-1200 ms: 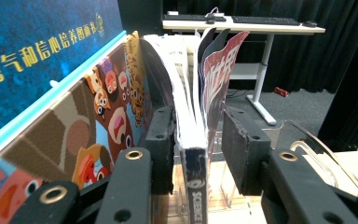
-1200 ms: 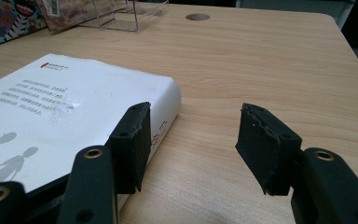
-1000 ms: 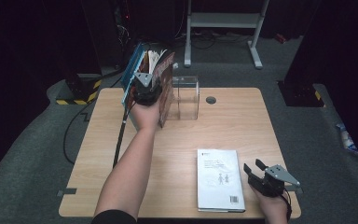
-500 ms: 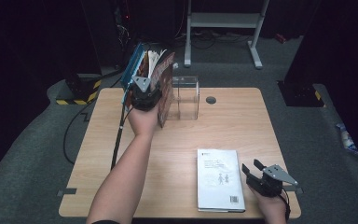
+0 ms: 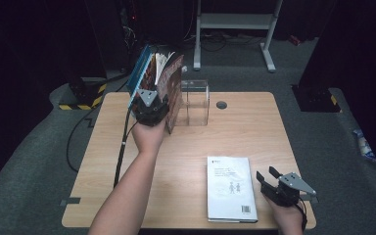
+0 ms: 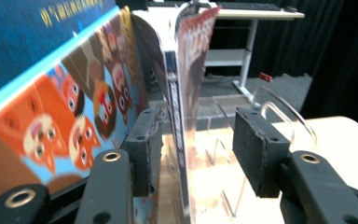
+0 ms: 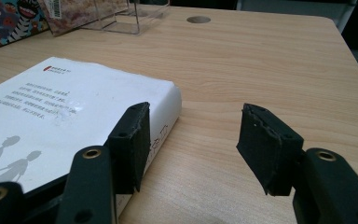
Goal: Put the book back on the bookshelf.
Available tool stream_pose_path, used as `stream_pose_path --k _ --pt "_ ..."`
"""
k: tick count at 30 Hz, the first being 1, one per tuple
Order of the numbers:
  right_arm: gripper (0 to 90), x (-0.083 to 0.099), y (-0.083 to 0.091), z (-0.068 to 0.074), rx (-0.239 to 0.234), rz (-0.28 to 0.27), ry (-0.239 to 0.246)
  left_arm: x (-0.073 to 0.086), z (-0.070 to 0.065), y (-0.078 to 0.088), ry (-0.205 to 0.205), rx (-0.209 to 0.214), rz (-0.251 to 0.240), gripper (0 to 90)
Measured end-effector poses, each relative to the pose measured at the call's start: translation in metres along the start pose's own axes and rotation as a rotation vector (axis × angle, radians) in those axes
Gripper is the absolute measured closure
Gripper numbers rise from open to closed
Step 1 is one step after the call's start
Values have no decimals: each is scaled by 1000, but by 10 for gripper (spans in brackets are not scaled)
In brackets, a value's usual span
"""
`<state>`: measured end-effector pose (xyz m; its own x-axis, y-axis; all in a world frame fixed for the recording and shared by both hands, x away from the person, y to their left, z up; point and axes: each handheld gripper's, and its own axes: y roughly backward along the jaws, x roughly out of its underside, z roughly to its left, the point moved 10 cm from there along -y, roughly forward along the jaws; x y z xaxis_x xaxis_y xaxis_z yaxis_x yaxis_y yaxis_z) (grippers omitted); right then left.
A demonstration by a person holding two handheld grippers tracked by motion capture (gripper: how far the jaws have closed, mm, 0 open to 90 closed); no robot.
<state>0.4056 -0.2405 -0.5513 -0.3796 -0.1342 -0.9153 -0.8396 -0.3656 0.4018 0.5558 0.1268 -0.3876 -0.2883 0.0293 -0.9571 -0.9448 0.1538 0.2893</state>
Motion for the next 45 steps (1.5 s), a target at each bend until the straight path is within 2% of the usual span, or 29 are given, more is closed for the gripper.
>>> stream_pose_path --k 6,14,15,16,19,24,27,29,31,35,36,39,43,45 --pt "425 0 2 0 -3 8 2 13 -5 18 -1 37 17 483" --pt "421 0 3 4 -7 14 6 27 -6 30 -8 61 49 455" --pt "420 0 2 4 -9 16 9 33 -7 32 -27 69 62 460" --pt "420 0 2 4 -9 16 9 33 -7 32 -27 69 62 463" --pt "418 0 2 5 -10 15 14 41 -10 35 -62 78 71 467" --pt "415 0 1 7 -15 20 7 60 -17 43 -74 126 90 476" --pt "414 -1 1 9 -18 17 13 73 -23 50 -42 169 102 482" --pt "411 -1 0 10 -24 21 1 87 -31 57 -41 198 116 479" --pt "410 -1 0 10 -24 22 -1 92 -34 59 -40 206 116 477" --pt "409 -1 1 12 -24 23 10 108 -42 65 -88 217 135 444" --pt "410 -1 1 13 -23 23 10 116 -47 68 -83 241 157 435" --pt "407 -1 0 15 -28 28 11 125 -51 71 -86 261 174 428" --pt "397 -1 -1 22 -41 32 34 144 -60 76 -132 290 213 383" --pt "393 -2 -1 23 -39 32 40 153 -62 79 -131 301 231 373"
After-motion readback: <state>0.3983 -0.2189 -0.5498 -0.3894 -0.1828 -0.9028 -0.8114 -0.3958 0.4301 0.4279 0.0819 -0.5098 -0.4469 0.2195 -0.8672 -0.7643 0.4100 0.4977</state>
